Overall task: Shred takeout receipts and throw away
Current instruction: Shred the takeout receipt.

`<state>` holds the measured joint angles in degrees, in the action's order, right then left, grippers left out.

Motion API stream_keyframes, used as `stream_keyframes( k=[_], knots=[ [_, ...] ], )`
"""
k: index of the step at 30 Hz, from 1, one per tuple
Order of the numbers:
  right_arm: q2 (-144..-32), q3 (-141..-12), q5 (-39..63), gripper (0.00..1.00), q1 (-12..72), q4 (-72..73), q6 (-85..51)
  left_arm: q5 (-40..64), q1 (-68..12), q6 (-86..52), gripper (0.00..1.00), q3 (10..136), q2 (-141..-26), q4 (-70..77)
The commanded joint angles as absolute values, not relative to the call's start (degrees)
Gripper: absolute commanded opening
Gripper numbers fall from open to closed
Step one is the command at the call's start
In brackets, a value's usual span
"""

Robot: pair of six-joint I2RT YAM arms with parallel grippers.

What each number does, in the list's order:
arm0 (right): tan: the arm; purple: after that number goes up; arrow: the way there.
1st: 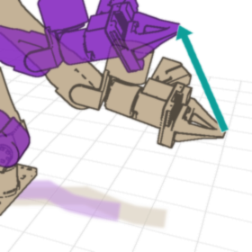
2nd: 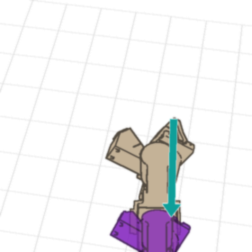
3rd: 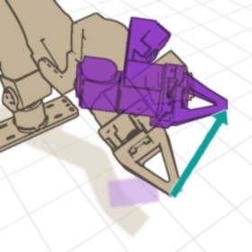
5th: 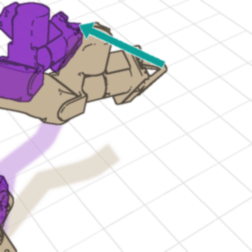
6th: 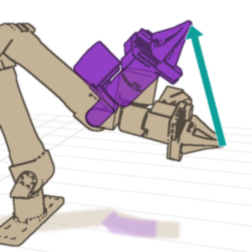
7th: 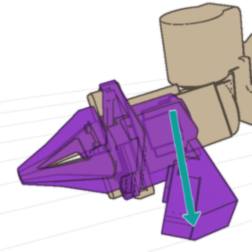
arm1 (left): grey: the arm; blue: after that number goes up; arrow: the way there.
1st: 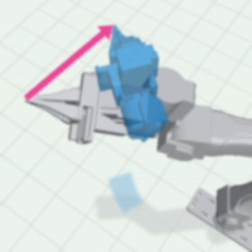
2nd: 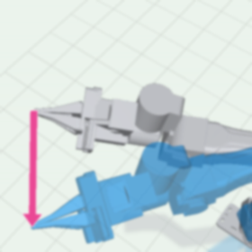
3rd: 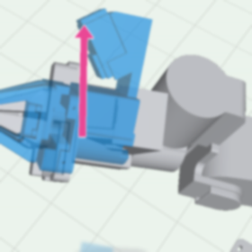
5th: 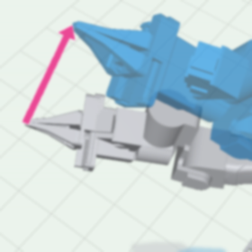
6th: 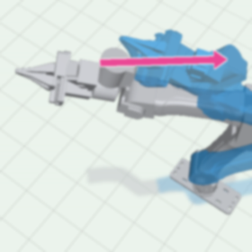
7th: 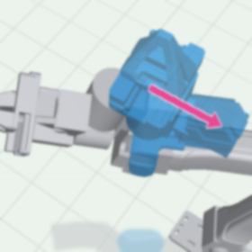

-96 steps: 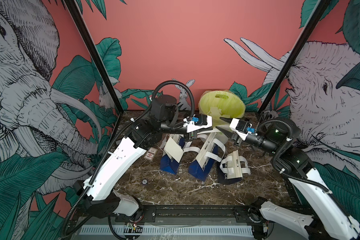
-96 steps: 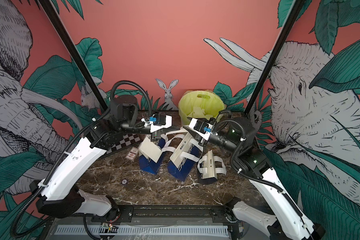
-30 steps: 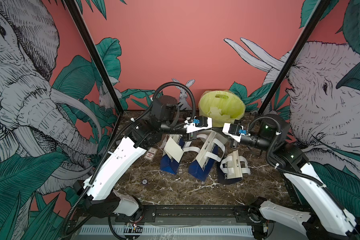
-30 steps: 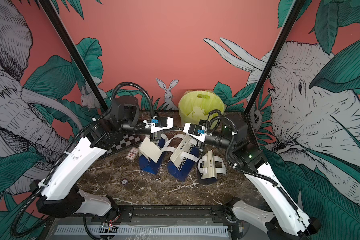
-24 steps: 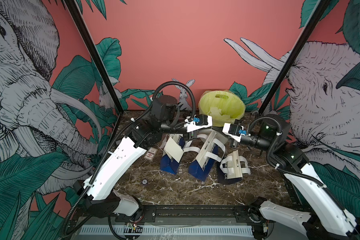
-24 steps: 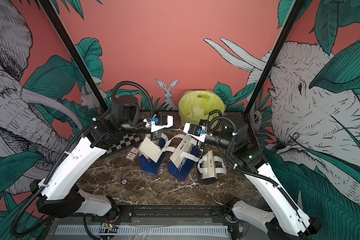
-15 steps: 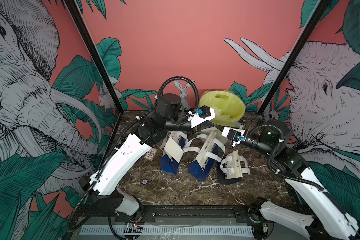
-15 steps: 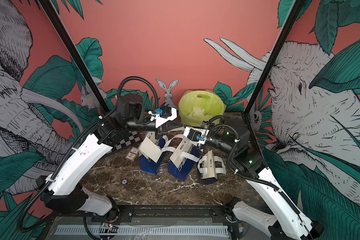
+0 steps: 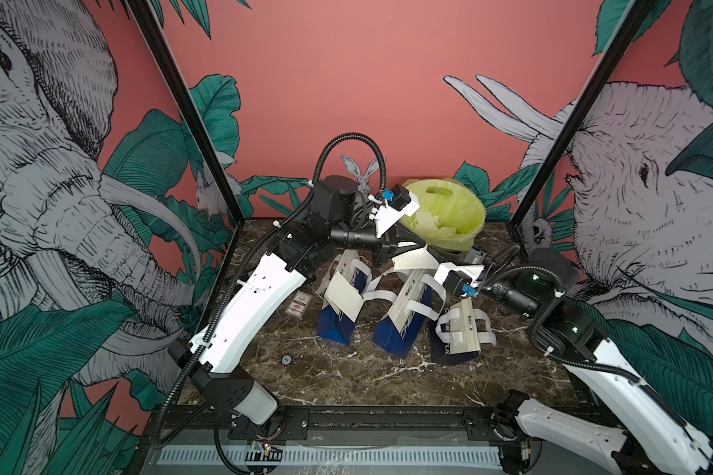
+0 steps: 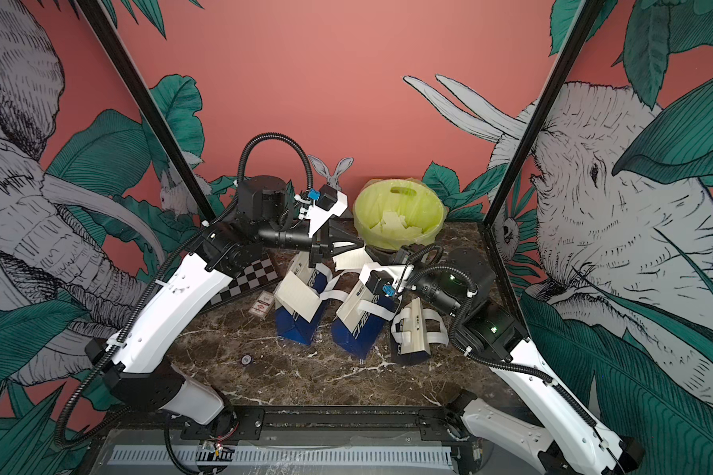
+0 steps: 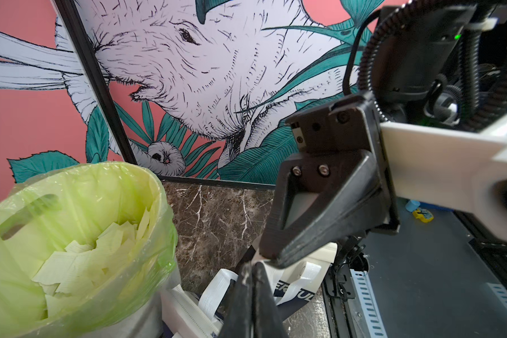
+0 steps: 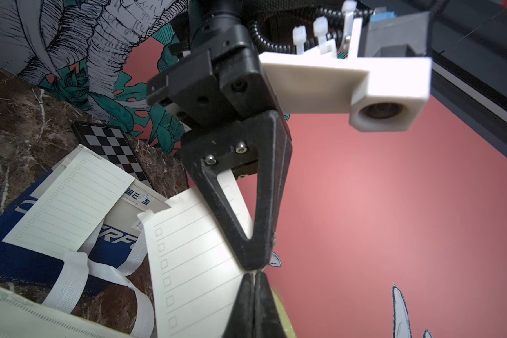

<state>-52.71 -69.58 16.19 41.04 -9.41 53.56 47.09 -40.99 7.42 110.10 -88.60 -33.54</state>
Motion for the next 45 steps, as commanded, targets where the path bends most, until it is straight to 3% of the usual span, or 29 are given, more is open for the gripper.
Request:
stream_keyframes(
  k=[1, 9, 13, 17, 21, 28, 31, 38, 42, 45],
  knots=[
    [-51.3, -68.4, 17.4, 0.00, 42.5, -11.3, 56.5, 47.7, -37.6, 0.4, 0.00, 112.5, -89.0, -26.1],
    [-51.0, -67.5, 14.8, 0.00, 42.9, -11.7, 56.8, 50.2, -36.8, -6.0, 0.00, 116.1, -91.9, -25.7],
    [-51.1, -67.6, 12.2, 0.00, 42.9, -10.1, 53.8, 49.9, -36.9, 4.1, 0.00, 113.5, -89.2, -27.9],
    [-50.1, -68.3, 12.8, 0.00, 42.9, -10.7, 52.4, 40.0, -38.2, 16.8, 0.00, 101.4, -80.2, -23.6],
    [-48.0, -67.4, 14.1, 0.00, 42.9, -9.1, 48.3, 31.6, -38.0, 19.5, 0.00, 101.0, -78.1, -24.3],
    [-44.5, -65.4, 18.3, 0.00, 42.9, -7.2, 42.4, 8.6, -37.8, 7.5, 0.00, 101.7, -80.9, -15.0],
    [-43.2, -64.6, 19.0, 0.00, 42.9, -5.2, 38.8, 3.6, -36.5, -0.2, 0.00, 102.7, -83.1, -12.8],
    [-44.1, -63.2, 10.5, 0.00, 42.8, 11.1, 13.3, 23.0, -33.6, -32.0, 0.00, 93.6, -84.9, 12.6],
    [-49.6, -67.7, -2.9, 0.00, 42.7, 13.9, -4.6, 24.8, -33.7, -52.2, 0.00, 89.1, -88.8, 29.7],
    [-54.4, -72.4, -5.8, 0.00, 40.4, 12.1, -13.8, 25.6, -34.1, -60.7, 0.00, 90.7, -93.8, 37.8]
  ],
)
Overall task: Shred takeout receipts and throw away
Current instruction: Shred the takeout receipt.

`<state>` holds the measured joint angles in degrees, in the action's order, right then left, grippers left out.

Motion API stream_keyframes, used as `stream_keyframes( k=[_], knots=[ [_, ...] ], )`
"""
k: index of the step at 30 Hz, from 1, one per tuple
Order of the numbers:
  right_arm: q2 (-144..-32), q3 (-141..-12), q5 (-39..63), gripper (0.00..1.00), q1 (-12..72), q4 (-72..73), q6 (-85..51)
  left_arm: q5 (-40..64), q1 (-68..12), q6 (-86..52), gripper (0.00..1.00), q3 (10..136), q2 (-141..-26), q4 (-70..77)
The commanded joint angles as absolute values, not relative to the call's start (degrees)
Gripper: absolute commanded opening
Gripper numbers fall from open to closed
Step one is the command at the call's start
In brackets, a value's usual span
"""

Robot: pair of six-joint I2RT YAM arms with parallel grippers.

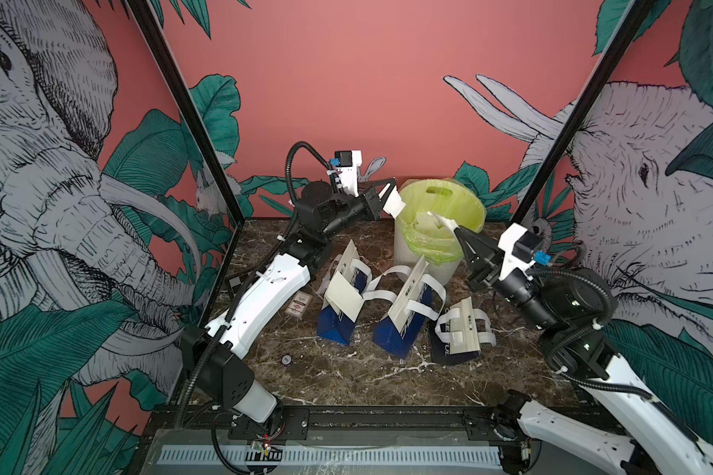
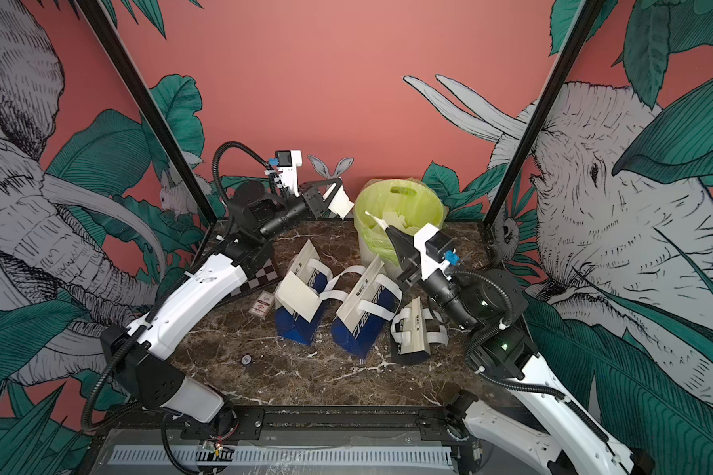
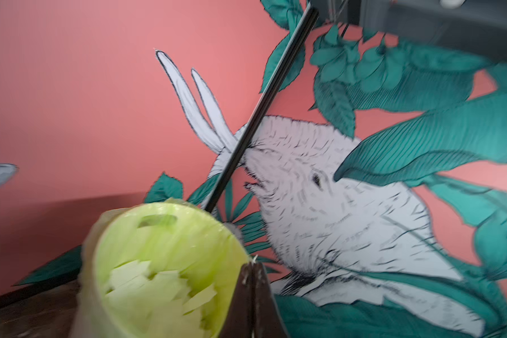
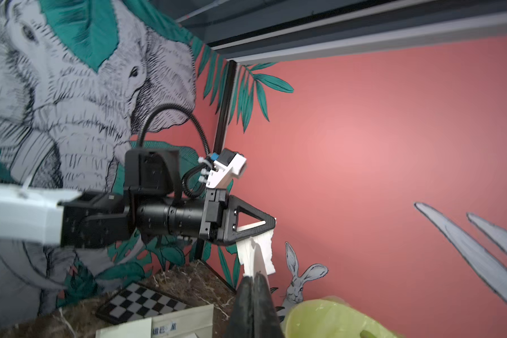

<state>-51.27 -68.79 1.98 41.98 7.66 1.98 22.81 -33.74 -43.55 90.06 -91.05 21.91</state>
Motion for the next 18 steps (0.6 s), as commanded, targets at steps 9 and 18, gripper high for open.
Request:
stream_keyframes(
  k=[9, 18],
  knots=[
    [-67.3, -78.5, 10.5, 0.00, 19.2, 20.7, -61.9, 22.4, -36.8, -66.0, 0.06, 97.0, -103.2, 38.2],
    [-73.7, -79.5, 17.5, 0.00, 15.1, 25.9, -76.9, 19.2, -38.2, -68.9, 0.08, 99.1, -107.4, 37.6]
  ],
)
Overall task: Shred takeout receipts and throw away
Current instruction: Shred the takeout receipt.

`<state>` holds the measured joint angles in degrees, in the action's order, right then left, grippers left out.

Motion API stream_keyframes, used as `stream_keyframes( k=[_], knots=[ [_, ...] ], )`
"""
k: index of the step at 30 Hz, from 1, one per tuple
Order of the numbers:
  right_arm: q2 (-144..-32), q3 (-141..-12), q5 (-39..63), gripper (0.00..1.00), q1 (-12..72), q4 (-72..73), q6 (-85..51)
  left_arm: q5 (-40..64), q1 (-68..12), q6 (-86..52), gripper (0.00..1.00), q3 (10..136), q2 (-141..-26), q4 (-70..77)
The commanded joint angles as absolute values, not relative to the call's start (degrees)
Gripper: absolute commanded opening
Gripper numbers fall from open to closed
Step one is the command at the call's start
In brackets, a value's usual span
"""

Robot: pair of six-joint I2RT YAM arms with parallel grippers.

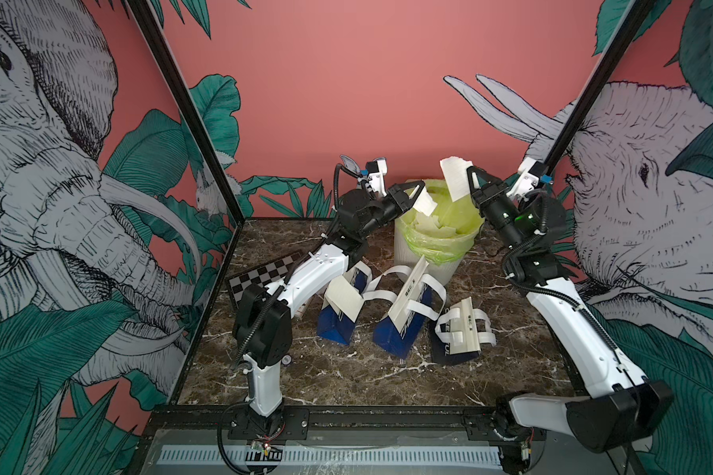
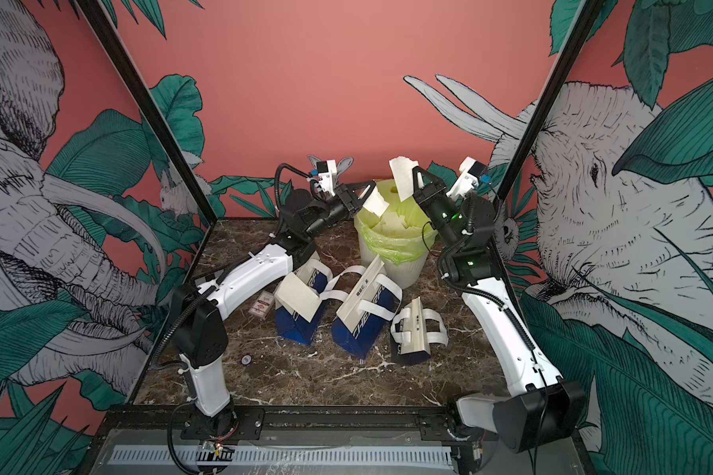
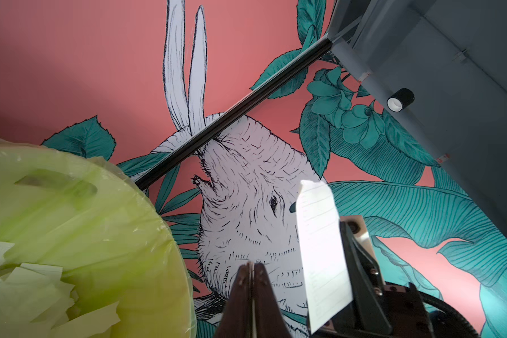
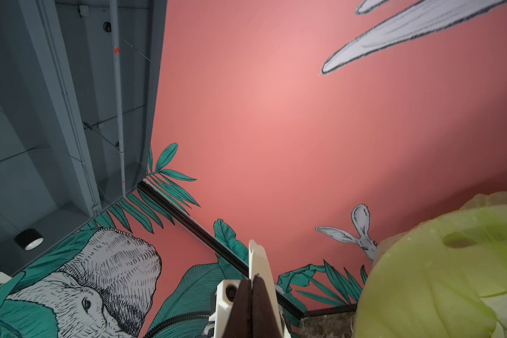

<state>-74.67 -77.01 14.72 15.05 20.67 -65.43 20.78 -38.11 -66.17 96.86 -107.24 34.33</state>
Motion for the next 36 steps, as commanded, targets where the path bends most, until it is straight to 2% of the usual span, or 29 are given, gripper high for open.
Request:
stream_keyframes(
  k=[1, 17, 36],
  knots=[
    [-73.8, -79.3, 17.3, 0.00, 15.0, 25.6, -76.8, 19.1, -38.2, -68.8, 0.08, 99.4, -107.6, 37.5],
    [-76.2, -78.2, 18.4, 0.00, 15.1, 25.2, -80.5, 17.5, -39.2, -73.0, 0.12, 100.6, -110.1, 40.1],
    [-77.7, -75.6, 14.8, 0.00, 15.1, 27.1, -83.7, 15.1, -39.3, -78.5, 0.13, 99.1, -110.1, 44.9]
  ],
)
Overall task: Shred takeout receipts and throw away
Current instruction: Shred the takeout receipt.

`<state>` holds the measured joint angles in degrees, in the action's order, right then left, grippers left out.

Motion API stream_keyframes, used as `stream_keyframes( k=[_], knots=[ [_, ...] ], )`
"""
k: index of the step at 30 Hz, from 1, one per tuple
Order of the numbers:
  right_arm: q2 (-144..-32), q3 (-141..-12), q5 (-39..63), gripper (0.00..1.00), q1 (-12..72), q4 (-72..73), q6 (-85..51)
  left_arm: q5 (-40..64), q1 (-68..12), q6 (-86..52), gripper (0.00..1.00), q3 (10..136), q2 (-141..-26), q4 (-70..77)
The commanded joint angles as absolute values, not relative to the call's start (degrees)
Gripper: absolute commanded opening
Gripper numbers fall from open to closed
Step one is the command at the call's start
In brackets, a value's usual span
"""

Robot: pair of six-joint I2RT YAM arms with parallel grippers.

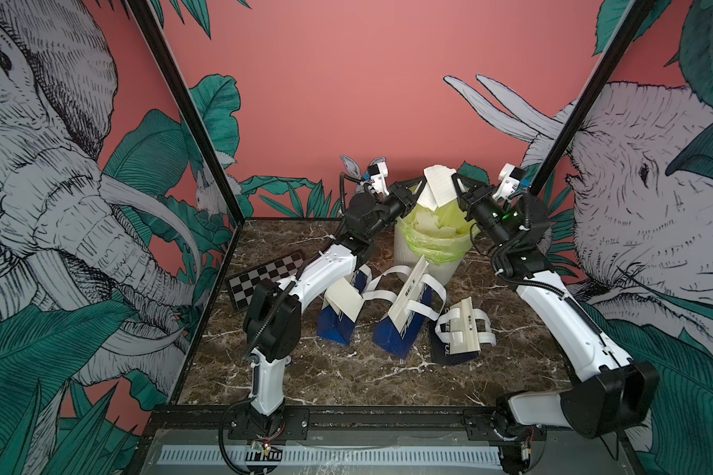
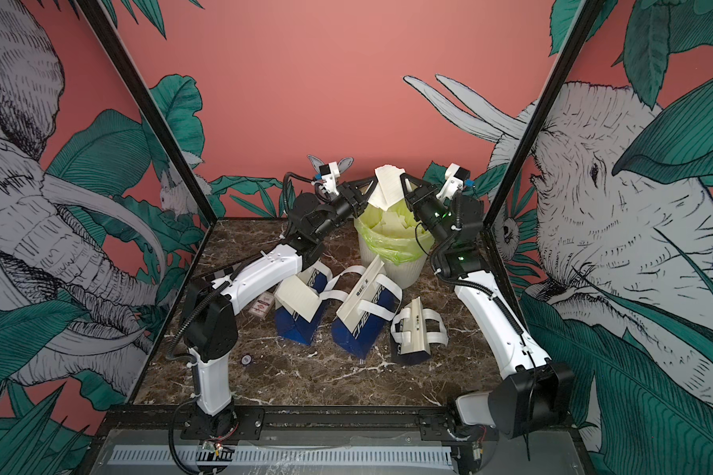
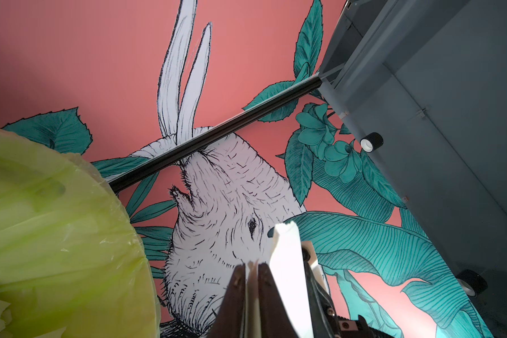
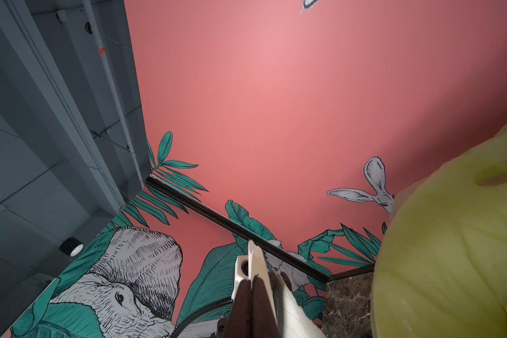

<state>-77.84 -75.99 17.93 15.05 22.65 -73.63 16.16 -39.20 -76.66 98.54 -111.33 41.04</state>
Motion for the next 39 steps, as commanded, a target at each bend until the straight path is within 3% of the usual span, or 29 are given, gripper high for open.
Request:
stream_keyframes(
  k=[1, 39],
  knots=[
    [-77.4, -73.8, 14.2, 0.00, 15.1, 27.5, -84.0, 15.0, -39.4, -78.4, 0.13, 98.9, -110.2, 45.1],
    [-79.3, -73.8, 15.2, 0.00, 17.2, 34.6, -88.0, 14.4, -39.3, -79.3, 0.14, 97.4, -110.5, 47.2]
  ],
)
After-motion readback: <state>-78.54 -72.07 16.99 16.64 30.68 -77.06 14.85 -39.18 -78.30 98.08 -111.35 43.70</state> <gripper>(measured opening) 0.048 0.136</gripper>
